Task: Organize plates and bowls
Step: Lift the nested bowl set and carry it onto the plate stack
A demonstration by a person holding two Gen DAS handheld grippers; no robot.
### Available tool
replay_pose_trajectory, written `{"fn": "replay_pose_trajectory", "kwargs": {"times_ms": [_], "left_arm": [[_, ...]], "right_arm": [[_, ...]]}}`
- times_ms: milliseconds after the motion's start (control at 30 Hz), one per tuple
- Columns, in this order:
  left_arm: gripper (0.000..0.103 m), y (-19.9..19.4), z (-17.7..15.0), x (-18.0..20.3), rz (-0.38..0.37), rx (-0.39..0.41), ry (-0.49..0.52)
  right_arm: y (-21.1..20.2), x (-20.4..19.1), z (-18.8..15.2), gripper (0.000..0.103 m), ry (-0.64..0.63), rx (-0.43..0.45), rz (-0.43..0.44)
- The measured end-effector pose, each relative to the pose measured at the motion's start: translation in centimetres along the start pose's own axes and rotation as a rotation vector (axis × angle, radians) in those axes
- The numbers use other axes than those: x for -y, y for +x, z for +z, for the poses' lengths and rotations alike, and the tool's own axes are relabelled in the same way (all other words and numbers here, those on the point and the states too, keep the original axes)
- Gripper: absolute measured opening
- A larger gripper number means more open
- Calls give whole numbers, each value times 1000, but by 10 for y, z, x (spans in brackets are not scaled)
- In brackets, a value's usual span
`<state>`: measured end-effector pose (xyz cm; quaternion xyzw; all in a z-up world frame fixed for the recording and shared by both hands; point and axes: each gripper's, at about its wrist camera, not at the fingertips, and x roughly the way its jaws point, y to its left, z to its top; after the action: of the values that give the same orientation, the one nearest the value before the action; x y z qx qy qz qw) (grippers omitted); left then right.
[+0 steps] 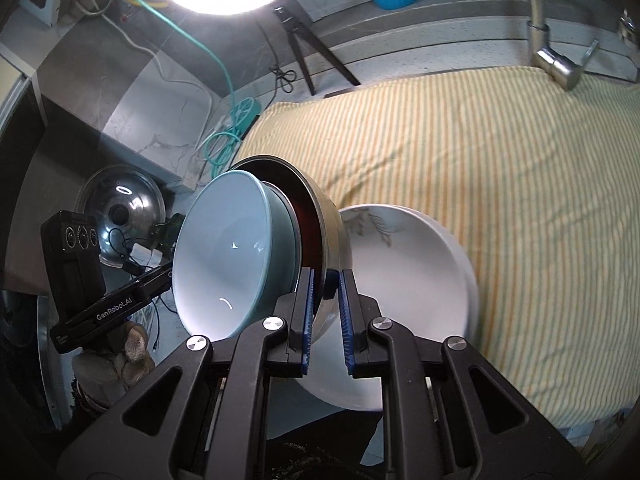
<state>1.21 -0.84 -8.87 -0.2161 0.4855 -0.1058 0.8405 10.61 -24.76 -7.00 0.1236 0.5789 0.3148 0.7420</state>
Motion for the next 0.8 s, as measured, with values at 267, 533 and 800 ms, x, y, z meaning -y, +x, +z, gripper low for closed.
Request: {"fn": "replay_pose_trajectory", "kwargs": {"times_ms": [267, 533, 800], "left_arm": [[10, 18, -8, 17, -21, -47, 15], [10, 29, -14, 23, -23, -83, 14], [10, 32, -18, 26, -13, -98, 14]], "right_arm": [[-10, 29, -14, 14, 50, -3, -29], [-11, 43, -25, 14, 76, -16, -37], [-8, 50, -30, 14, 93, -27, -30]]}}
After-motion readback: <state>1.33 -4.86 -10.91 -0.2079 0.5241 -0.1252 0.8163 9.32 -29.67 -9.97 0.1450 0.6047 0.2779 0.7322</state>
